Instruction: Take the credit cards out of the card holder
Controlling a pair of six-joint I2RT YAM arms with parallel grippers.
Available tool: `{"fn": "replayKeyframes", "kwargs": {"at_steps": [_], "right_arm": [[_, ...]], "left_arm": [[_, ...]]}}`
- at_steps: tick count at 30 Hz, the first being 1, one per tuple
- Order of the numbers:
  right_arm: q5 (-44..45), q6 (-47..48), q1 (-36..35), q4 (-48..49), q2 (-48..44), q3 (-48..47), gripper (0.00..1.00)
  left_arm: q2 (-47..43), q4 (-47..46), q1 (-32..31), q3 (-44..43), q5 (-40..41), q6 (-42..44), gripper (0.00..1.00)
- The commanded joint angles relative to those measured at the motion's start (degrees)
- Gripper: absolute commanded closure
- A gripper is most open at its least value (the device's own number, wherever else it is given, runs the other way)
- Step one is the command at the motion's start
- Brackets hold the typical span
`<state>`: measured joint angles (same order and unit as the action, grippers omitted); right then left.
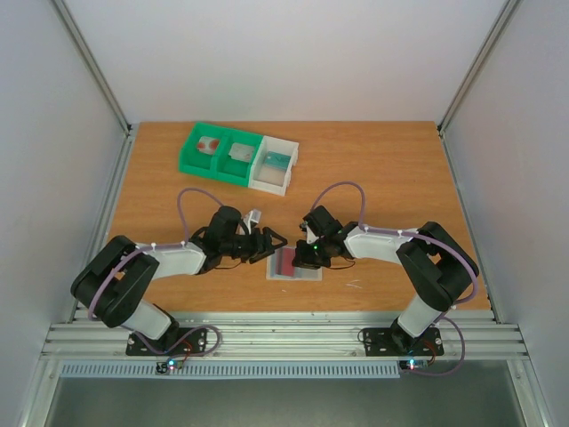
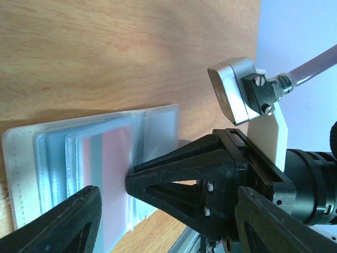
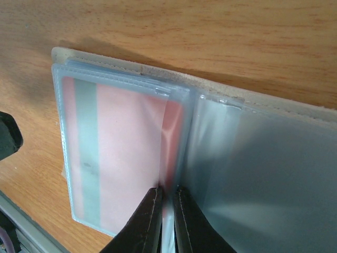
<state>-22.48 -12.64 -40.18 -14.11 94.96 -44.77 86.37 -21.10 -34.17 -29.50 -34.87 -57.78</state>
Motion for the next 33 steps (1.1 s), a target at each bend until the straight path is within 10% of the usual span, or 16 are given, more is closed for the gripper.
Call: {"fn": "replayKeyframes", "kwargs": {"at_steps": [1,33], "right_arm": [[3.6,0.0,-0.5,-1.4,1.8,2.1,0.90],[3.6,0.0,-0.4,-1.1,1.6,2.4,0.90]], "left_arm": [[0.3,-0.5,-0.3,-1.0,0.6,1.2,0.30],[7.6,-11.9,-0.8,0.0,-3.0,-3.0,0.30]]}}
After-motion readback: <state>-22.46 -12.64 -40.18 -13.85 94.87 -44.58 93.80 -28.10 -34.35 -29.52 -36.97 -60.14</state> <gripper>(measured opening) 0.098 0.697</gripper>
